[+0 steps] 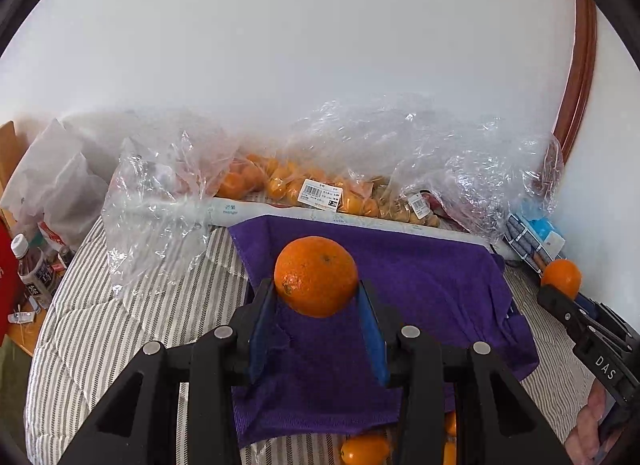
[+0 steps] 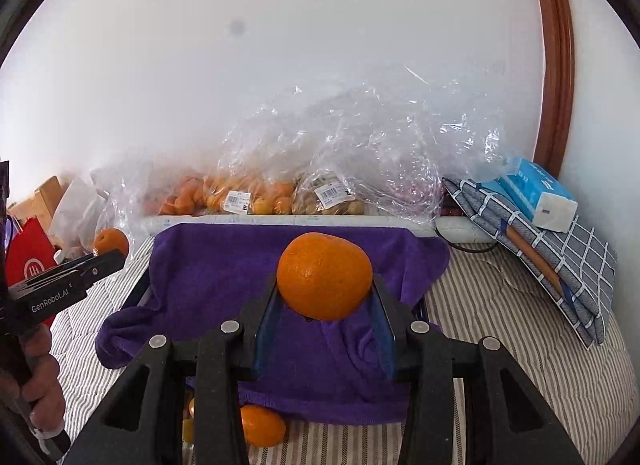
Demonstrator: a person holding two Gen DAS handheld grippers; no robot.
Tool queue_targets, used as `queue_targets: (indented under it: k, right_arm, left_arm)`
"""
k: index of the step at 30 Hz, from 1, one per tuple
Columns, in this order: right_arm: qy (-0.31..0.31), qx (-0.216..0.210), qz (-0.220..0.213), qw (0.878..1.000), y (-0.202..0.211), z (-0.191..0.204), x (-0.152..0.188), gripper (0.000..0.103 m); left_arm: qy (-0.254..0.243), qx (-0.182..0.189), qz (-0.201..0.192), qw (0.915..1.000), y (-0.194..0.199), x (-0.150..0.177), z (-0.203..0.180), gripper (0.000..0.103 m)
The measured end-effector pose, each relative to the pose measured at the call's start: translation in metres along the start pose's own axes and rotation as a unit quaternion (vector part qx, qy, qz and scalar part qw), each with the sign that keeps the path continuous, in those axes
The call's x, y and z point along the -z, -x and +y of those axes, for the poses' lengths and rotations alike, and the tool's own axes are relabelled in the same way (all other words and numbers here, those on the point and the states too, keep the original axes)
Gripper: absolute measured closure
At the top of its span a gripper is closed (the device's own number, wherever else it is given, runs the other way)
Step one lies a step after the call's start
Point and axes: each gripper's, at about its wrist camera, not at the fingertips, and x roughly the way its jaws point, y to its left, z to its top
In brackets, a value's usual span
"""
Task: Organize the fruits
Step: 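Lower the oranges onto the purple towel and open both tools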
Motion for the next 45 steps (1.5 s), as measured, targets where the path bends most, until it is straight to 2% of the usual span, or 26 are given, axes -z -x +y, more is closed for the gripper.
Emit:
queue_targets:
  k: [6,17,45]
  right_arm:
    - [0.007,-0.006,-0.006,1.0,-0.02,0.005,-0.01,0.061]
    - [-0.009,-0.016,0.048,0.999,-0.068,-0.009,0.014,0.061]
    - [-0.01,-0.003,0.101,0.995,-0.094,-0.011,0.029,0.06]
  left_arm:
    - [0.011,-0.008,0.007,0.9999,-0.028,-0.001,0.003,0.064]
    - [-0.009,-0.013,0.039,0.9991,-0.054,0.014,0.003,0.064]
    - [-0.019,-0.008,0.1,0.9948,-0.085,0.028,-0.005,0.064]
